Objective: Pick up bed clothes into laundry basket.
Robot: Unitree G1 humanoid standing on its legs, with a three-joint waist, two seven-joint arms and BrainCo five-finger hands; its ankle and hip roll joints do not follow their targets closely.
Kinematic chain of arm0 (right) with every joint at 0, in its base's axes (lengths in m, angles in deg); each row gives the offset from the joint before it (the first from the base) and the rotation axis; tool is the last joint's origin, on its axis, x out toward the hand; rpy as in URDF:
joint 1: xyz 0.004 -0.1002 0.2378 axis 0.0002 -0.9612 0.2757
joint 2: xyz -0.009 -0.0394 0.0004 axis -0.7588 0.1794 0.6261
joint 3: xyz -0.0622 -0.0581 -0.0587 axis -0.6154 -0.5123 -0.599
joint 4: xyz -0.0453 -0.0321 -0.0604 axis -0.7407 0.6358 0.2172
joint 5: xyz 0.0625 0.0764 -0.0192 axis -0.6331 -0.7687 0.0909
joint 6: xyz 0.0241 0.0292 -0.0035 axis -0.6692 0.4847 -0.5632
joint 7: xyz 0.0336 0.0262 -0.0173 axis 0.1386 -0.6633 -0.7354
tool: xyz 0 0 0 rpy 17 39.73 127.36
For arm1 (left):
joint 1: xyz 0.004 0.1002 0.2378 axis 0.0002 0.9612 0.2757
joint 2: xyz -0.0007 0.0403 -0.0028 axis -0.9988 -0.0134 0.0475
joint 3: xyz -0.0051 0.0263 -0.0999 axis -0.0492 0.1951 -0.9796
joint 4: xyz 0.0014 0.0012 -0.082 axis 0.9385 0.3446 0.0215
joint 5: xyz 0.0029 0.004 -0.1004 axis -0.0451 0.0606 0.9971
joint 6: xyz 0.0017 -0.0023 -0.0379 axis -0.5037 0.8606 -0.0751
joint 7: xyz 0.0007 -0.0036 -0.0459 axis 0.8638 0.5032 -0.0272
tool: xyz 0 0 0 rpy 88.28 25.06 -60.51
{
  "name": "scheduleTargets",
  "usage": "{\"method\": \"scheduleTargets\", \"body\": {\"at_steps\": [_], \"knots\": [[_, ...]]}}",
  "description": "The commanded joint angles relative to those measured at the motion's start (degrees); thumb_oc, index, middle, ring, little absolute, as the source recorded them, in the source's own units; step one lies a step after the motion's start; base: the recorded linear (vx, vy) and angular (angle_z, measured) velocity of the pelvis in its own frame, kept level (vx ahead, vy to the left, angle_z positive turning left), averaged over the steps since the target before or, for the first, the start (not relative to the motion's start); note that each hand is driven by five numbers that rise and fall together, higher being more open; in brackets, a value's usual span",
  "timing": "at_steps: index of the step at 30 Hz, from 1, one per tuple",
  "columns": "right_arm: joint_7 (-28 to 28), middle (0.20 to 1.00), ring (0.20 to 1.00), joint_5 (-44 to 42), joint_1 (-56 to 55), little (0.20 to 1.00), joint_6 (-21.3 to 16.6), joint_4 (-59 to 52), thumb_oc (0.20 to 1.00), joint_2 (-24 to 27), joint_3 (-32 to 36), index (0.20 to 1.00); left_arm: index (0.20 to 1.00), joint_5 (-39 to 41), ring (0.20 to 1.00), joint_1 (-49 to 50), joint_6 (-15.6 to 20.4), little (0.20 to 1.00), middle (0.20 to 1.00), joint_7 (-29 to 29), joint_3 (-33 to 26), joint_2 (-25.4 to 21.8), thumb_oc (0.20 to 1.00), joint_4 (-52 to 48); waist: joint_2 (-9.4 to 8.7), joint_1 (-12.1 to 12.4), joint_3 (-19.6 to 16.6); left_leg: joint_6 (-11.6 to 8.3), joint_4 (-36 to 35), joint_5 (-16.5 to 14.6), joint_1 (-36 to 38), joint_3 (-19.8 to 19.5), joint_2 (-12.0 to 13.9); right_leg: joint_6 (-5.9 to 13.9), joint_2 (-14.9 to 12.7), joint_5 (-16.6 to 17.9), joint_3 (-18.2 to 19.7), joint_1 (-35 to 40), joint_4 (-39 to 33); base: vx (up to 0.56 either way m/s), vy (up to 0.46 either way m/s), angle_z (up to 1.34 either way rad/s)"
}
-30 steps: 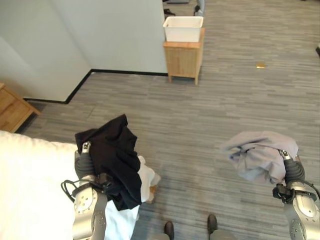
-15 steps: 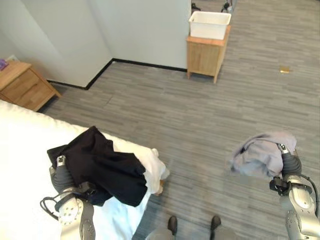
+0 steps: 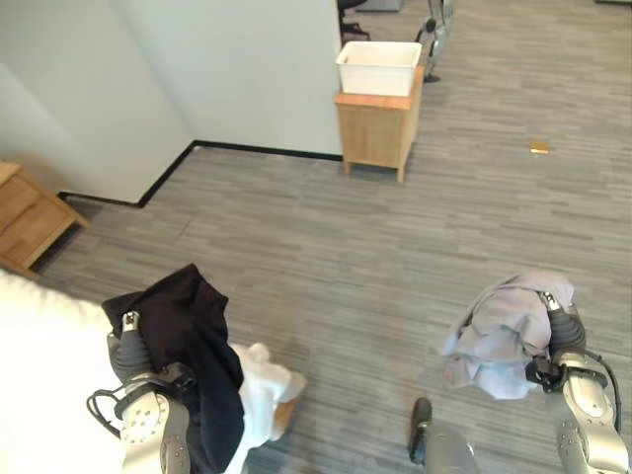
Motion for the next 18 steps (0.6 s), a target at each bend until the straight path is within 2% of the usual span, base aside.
{"method": "scheduleTargets", "body": {"at_steps": [1, 2, 3, 5, 6, 7, 8, 9, 10, 11, 12, 13, 14, 16, 18], "knots": [[-0.1, 0.2, 0.2, -1.88, 1.33, 0.2, -4.21, -4.78, 0.2, 3.06, 2.81, 0.2, 0.2, 1.11, 0.2, -4.56, 4.58, 0.2, 0.2, 1.0, -2.35, -5.27, 0.2, -4.46, -2.98, -0.4, 2.14, 0.21, 23.46, 19.56, -2.86, -0.14, -6.41, 1.13, -0.69, -0.93, 4.64, 8.55, -10.14, 0.42, -0.429, -0.19], [-0.12, 0.2, 0.2, -1.91, 1.39, 0.2, -4.23, -4.75, 0.2, 3.02, 2.89, 0.2, 0.2, 1.11, 0.2, -4.66, 4.59, 0.2, 0.2, 1.01, -2.32, -5.32, 0.2, -4.45, -3.2, -0.45, 2.18, 0.28, 23.81, 19.68, -3.3, -0.22, -6.68, 1.11, -0.94, -0.69, 4.61, 8.38, -10.21, 0.43, -0.41, -0.27], [0.67, 0.2, 0.2, -1.71, 1.33, 0.2, -4.29, -4.57, 0.2, 3.7, 3.36, 0.2, 0.2, 1.19, 0.2, -4.77, 4.49, 0.2, 0.2, 0.87, -1.82, -5.28, 0.2, -4.9, -3.73, 0.32, 3.32, 0.57, 27.27, 17.59, -5.85, 0.33, -7.55, 0.57, -0.9, -1.73, 5.09, 9.89, -10.22, 0.29, -0.198, -0.19], [1.7, 0.2, 0.2, -1.29, 1.47, 0.2, -3.74, -4.5, 0.2, 4.8, 3.69, 0.2, 0.2, 2.52, 0.2, -6.29, 4.44, 0.2, 0.2, 1.11, -0.2, -5.04, 0.2, -4.53, -3.92, 1.74, 4.62, 1.51, 27.32, 13.36, -13.79, 1.65, -10.1, 0.97, -1.07, -3.28, 6.41, 14.38, -11.34, 0.56, -0.213, 0.09], [1.63, 0.2, 0.2, -1.91, 1.84, 0.2, -3.97, -4.96, 0.2, 4.77, 4.02, 0.2, 0.2, 3.06, 0.2, -6.79, 4.74, 0.2, 0.2, 1.06, 0.42, -5.11, 0.2, -4.6, -3.92, 3.24, 4.48, 1.8, 20.57, 12.02, -19.65, 3.73, -10.79, 1.74, -0.97, -4.29, 6.73, 17.43, -12.88, 0.48, -0.097, 0.25], [1.63, 0.2, 0.2, -1.91, 1.83, 0.2, -3.97, -4.96, 0.2, 4.76, 4.03, 0.2, 0.2, 3.06, 0.2, -6.8, 4.75, 0.2, 0.2, 1.06, 0.43, -5.12, 0.2, -4.6, -4.02, 3.28, 4.42, 1.82, 20.37, 12.16, -19.62, 3.81, -10.88, 1.75, -1.07, -4.23, 6.78, 17.37, -12.93, 0.54, -0.078, 0.03], [1.65, 0.2, 0.2, -2.44, 1.99, 0.2, -4.41, -4.91, 0.2, 4.41, 4.01, 0.2, 0.2, 3.16, 0.2, -6.49, 4.92, 0.2, 0.2, 1.39, 0.94, -4.9, 0.2, -5.24, -4.03, 4.34, 4.24, 1.78, 15.4, 12.01, -21.59, 4.6, -10.4, 2.12, -0.98, -5.17, 6.92, 19.47, -13.61, 0.21, -0.023, -0.41], [1.65, 0.2, 0.2, -2.44, 1.98, 0.2, -4.41, -4.9, 0.2, 4.41, 4.01, 0.2, 0.2, 3.15, 0.2, -6.49, 4.91, 0.2, 0.2, 1.38, 0.95, -4.91, 0.2, -5.24, -4.11, 4.38, 4.22, 1.8, 15.2, 12.14, -21.51, 4.68, -10.47, 2.13, -1.07, -5.12, 6.96, 19.45, -13.66, 0.63, 0.032, -0.41], [1.9, 0.2, 0.2, -1.81, 2.59, 0.2, -4.63, -4.56, 0.2, 4.35, 3.4, 0.2, 0.2, 2.91, 0.2, -6.53, 4.86, 0.2, 0.2, 1.63, 1.54, -4.98, 0.2, -5.24, -2.45, 5.94, 3.63, 1.47, 1.64, 14.8, -24.91, 5.18, -8.31, 2.98, 0.49, -7.12, 6.96, 22.53, -14.47, 0.67, 0.055, -0.28], [1.8, 0.2, 0.2, -1.32, 2.5, 0.2, -4.67, -4.27, 0.2, 4.51, 2.96, 0.2, 0.2, 2.63, 0.2, -6.2, 4.7, 0.2, 0.2, 1.61, 1.93, -4.74, 0.2, -5.11, -2.36, 7.13, 3.25, 0.88, -8.11, 18.26, -23.02, 5.15, -8.38, 3.26, 0.6, -7.98, 7.29, 24.43, -14.99, 0.9, 0.059, -0.28], [1.6, 0.2, 0.2, -0.79, 2.77, 0.2, -4.64, -4.16, 0.2, 4.74, 2.19, 0.2, 0.2, 2.35, 0.2, -5.9, 4.54, 0.2, 0.2, 1.44, 1.8, -4.53, 0.2, -4.86, -2.35, 7.98, 2.73, 0.42, -14.26, 19.61, -23.08, 5.04, -8.52, 3.79, 0.44, -8.8, 7.38, 26.66, -15.68, 0.67, 0.019, -0.46], [1.52, 0.2, 0.2, -0.46, 3.06, 0.2, -4.48, -4.01, 0.2, 4.91, 2.12, 0.2, 0.2, 2.07, 0.2, -5.82, 4.45, 0.2, 0.2, 1.39, 1.58, -4.5, 0.2, -4.75, -2.34, 8.31, 2.17, -0.1, -17.35, 20.31, -24.18, 6.18, -8.25, 4.24, 0.38, -9.29, 7.27, 28.56, -16.28, 0.64, 0.043, -0.39], [1.28, 0.2, 0.2, 0.02, 3.63, 0.2, -4.22, -4.1, 0.2, 4.87, 1.76, 0.2, 0.2, 1.68, 0.2, -5.26, 4.26, 0.2, 0.2, 1.31, 1.25, -4.45, 0.2, -4.38, -2.64, 8.53, 1.19, -0.5, -17.7, 21.62, -23.58, 7.46, -8.24, 4.74, -0.08, -9.65, 7.36, 30.85, -16.92, 0.62, 0.083, -0.19], [0.07, 0.2, 0.2, 0.85, 3.7, 0.2, -3.57, -5.37, 0.2, 3.67, 0.83, 0.2, 0.2, 1.84, 0.2, -4.58, 4.32, 0.2, 0.2, 1.55, 0.56, -4.43, 0.2, -3.85, -2.56, 8.97, -0.91, 0.33, -16.06, 21.77, -21.27, 8.18, -8.23, 5.65, -0.84, -10.69, 7.7, 33.34, -16.85, 0.59, 0.127, -0.12], [-0.43, 0.2, 0.2, 1.49, 3.42, 0.2, -3.39, -5.93, 0.2, 2.41, 0.42, 0.2, 0.2, 1.42, 0.2, -3.95, 4.16, 0.2, 0.2, 1.88, 0.3, -4.87, 0.2, -3.85, -3.94, 9.86, -2.59, 2.36, -14.09, 20.31, -19.98, 8.65, -10.44, 8.05, -4.19, -6.93, 7.85, 32.02, -10.99, 0.54, 0.176, -0.46]]}}
